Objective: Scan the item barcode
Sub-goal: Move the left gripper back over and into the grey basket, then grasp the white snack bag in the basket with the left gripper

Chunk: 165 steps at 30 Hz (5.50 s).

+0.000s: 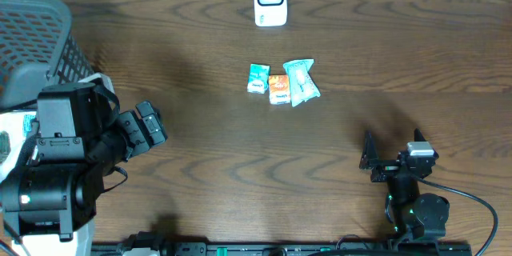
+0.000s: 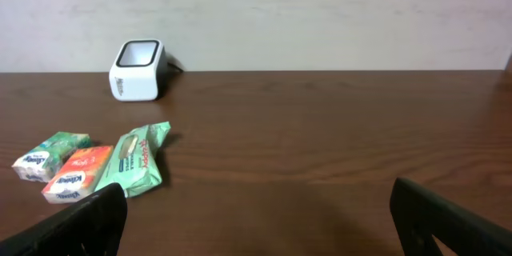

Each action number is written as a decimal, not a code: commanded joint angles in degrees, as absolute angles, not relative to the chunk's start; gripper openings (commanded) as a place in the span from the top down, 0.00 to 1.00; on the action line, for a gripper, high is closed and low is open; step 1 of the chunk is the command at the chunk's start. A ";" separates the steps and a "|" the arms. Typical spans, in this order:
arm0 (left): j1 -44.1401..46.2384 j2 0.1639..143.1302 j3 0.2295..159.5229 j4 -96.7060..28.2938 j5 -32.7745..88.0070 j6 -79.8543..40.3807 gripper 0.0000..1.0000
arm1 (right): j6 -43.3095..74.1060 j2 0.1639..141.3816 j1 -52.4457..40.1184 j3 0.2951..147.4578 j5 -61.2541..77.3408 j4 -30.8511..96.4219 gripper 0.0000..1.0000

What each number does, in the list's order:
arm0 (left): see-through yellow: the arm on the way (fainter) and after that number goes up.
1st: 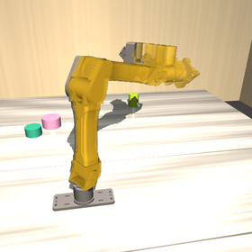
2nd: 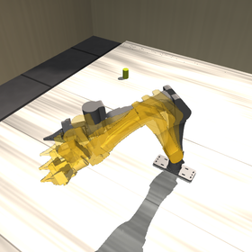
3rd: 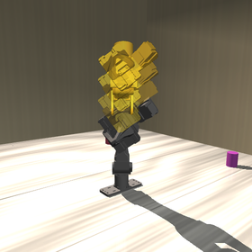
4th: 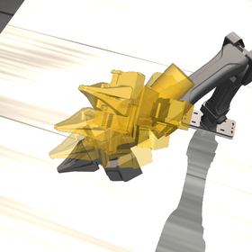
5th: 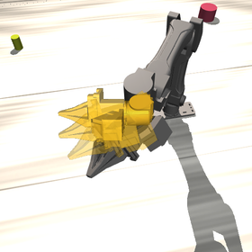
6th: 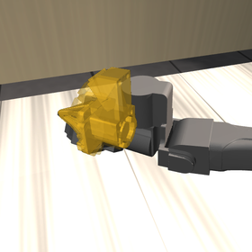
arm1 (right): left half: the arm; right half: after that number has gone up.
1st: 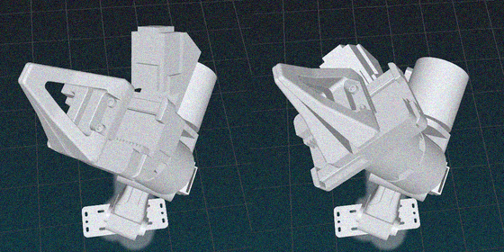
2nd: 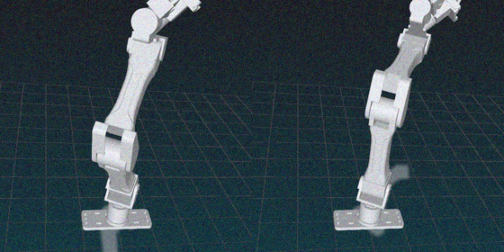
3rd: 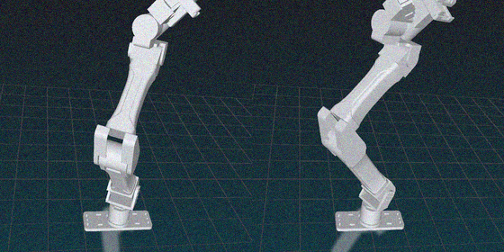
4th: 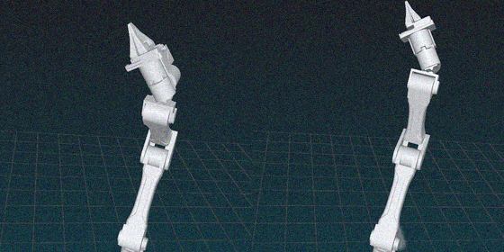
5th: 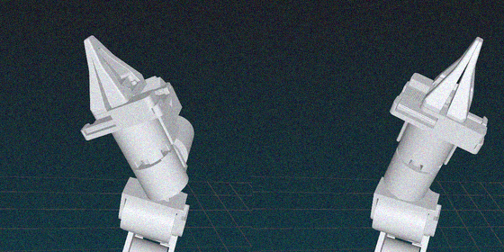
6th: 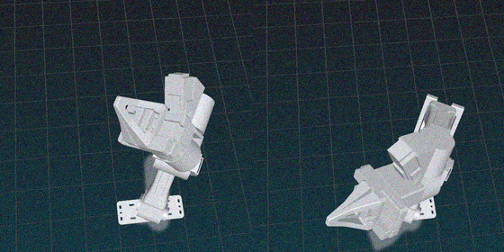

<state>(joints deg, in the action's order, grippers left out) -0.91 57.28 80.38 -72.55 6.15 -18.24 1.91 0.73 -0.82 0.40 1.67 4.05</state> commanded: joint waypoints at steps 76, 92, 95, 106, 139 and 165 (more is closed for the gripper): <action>-46.13 106.41 78.61 -39.77 0.84 25.58 0.02 | 2.31 0.64 -0.47 0.32 1.65 4.29 0.01; -44.42 107.61 70.96 -27.03 -15.94 28.27 0.02 | 2.31 0.64 -0.47 0.32 1.65 4.29 0.01; -44.42 108.64 70.59 -26.65 -15.94 28.27 0.02 | 2.31 0.64 -0.47 0.32 1.65 4.29 0.01; -44.42 109.73 70.48 -25.54 -15.92 24.95 0.24 | 2.31 0.64 -0.47 0.32 1.65 4.29 0.01; -44.27 92.62 71.16 -20.91 2.55 6.90 0.93 | 2.31 0.64 -0.47 0.32 1.65 4.29 0.01; -44.25 72.34 71.16 -5.17 26.96 -19.49 0.92 | 2.31 0.64 -0.47 0.32 1.65 4.29 0.01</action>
